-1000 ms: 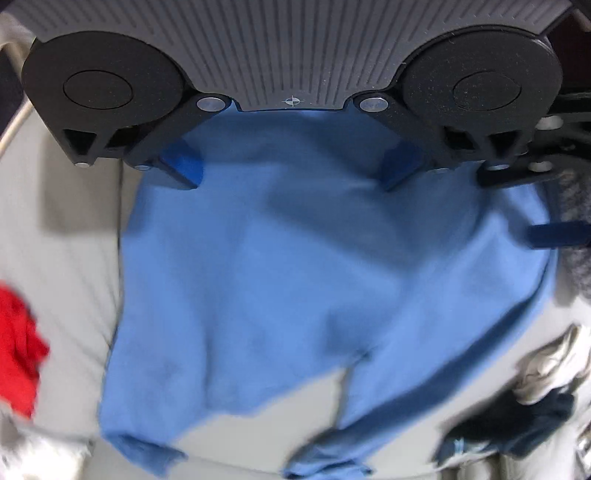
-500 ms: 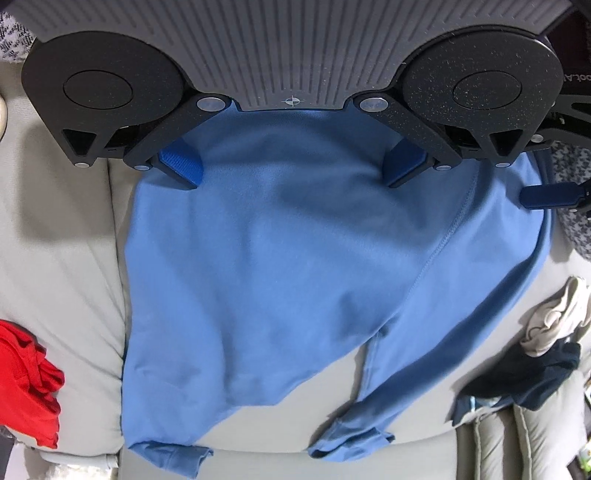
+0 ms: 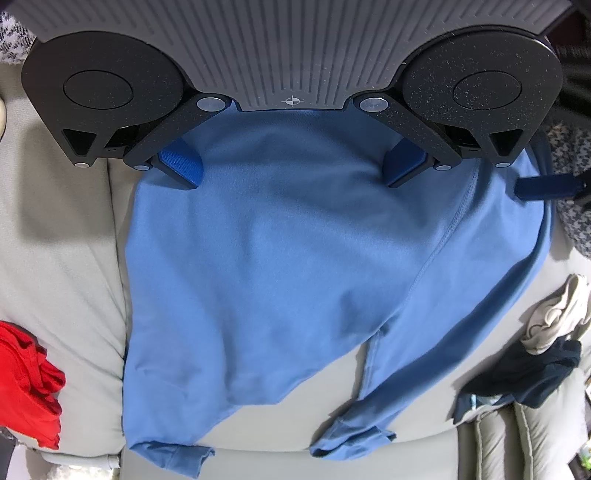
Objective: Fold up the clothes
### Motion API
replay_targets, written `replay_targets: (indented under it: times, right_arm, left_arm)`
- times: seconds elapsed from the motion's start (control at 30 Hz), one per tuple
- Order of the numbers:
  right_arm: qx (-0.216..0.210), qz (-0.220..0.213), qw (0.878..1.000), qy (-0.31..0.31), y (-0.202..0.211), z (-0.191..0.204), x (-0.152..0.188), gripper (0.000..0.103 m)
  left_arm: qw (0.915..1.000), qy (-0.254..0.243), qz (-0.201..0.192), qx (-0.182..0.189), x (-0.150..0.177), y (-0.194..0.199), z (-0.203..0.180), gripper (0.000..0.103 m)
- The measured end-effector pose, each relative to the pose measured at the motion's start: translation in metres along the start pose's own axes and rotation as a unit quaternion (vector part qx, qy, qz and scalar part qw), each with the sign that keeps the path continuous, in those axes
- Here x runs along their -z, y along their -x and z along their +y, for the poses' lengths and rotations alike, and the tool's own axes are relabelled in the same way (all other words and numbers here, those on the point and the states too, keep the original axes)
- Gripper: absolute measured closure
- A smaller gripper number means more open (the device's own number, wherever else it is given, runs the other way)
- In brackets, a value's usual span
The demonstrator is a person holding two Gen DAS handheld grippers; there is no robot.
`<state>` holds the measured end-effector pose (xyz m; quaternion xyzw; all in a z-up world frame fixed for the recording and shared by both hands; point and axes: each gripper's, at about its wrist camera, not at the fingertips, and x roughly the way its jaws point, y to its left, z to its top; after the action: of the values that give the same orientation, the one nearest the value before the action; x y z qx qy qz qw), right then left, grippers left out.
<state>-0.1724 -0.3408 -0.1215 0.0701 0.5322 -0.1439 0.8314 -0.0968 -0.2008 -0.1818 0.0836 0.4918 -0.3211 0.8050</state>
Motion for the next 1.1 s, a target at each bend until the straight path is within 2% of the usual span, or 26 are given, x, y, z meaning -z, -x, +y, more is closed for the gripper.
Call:
replay_targets:
  times: [0.17,1.1]
  right_arm:
    - [0.000,0.000,1.000,-0.001,-0.001,0.000,0.000,0.000]
    - [0.003,-0.001,1.000,-0.008,-0.002,0.010,0.000,0.000]
  left_arm:
    - [0.9999,-0.015,0.001,0.003,0.002,-0.002,-0.007,0.023]
    - [0.9999,-0.015,0.003,0.004,0.001,-0.006,-0.010,0.021]
